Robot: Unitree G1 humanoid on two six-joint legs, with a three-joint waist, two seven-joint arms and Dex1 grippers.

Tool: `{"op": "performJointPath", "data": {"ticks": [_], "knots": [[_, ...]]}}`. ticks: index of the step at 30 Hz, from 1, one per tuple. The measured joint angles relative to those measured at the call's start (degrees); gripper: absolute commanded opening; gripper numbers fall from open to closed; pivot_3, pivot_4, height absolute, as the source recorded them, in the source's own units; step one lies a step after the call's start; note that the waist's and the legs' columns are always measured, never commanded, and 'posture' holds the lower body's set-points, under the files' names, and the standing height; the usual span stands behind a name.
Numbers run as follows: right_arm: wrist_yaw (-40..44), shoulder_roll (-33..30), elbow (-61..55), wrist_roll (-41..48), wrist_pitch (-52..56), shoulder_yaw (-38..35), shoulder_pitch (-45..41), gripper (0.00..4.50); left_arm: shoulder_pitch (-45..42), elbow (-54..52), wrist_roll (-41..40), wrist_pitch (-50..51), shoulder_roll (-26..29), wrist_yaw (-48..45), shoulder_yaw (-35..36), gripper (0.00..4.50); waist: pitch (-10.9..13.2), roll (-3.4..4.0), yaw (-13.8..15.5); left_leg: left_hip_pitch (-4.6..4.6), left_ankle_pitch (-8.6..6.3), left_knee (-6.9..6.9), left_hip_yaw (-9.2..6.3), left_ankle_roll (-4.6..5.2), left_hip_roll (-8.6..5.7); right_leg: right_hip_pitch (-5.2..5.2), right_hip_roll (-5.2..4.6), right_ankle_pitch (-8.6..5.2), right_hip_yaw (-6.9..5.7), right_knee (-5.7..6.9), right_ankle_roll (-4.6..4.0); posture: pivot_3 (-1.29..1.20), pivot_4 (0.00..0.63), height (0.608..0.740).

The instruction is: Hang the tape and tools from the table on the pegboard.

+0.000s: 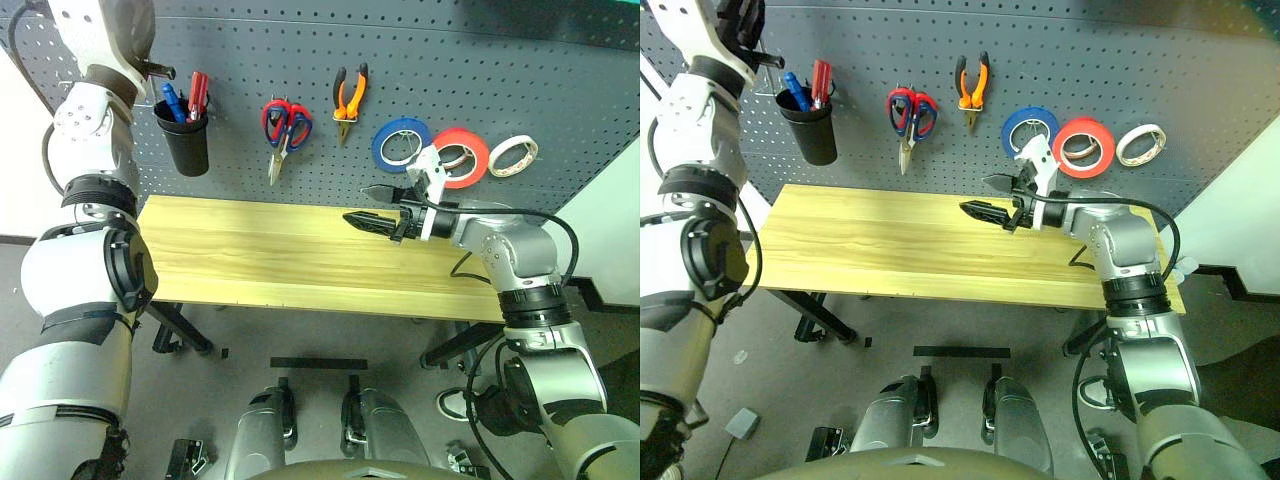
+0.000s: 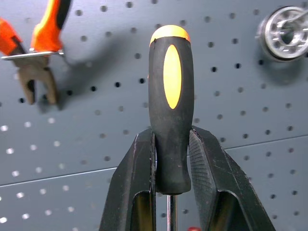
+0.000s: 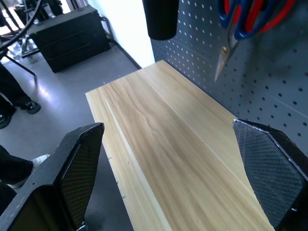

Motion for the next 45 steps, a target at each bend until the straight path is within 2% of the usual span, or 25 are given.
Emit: {"op": "performJointPath", "data": {"ticks": [6,18,25,32,35,45], "knots": [[-1.76,-1.15,-5.94,2.32,3.82,-1.51,3.31,4.5,0.14,0.18,0.45,-1.87,0.06,1.48,0.02,0.62,1.01,0.04,0.11,0.02,-0.02,-0.01,0.02,0.02,0.03,-0.04,-0.05,-0.07,0.09,0.0,0.06,-0.09,0.245,0.74],[-6.3,-1.82,-10.46,4.65,8.53,-3.0,5.93,4.5,-0.03,0.69,1.44,-2.05,-0.32,2.07,0.02,0.62,4.76,0.02,0.22,-0.18,0.05,-0.04,0.13,0.24,0.04,-0.26,-0.11,0.03,0.16,0.0,-0.08,-0.14,0.319,0.74],[-9.27,-2.05,-13.93,7.13,12.08,-5.13,8.22,4.5,-1.62,0.77,1.4,-1.72,-0.48,2.91,0.29,0.62,6.34,0.03,0.13,-0.18,0.01,-0.05,0.43,0.33,0.08,-0.38,-0.14,-0.02,0.38,0.0,0.13,-0.15,0.329,0.74],[-9.37,-0.87,-14.69,11.87,12.86,-7.32,8.11,4.5,-2.77,0.7,1.03,-5.53,-2.06,-2.74,1.02,0.62,6.59,0.0,0.07,-0.19,-0.03,-0.09,0.61,0.37,0.08,-0.5,-0.19,-0.01,0.53,-0.01,0.13,-0.14,0.302,0.74],[-8.21,-0.31,-14.94,14.03,12.39,-7.47,5.41,4.5,-2.83,0.69,1.11,-6.6,-2.49,-4.01,0.92,0.62,6.59,0.0,-0.13,-0.23,-0.02,-0.16,0.74,0.39,0.09,-0.66,-0.17,0.04,0.62,-0.01,0.2,-0.14,0.292,0.74],[-2.9,2.0,-13.77,15.62,1.3,-8.5,-2.62,4.5,-4.29,0.7,1.06,-6.97,-0.56,-5.84,1.16,0.62,6.6,-0.01,-1.57,-0.21,0.0,-0.54,1.14,0.43,0.07,-0.91,-0.12,0.06,0.79,-0.11,0.25,-0.15,0.289,0.74]]}}
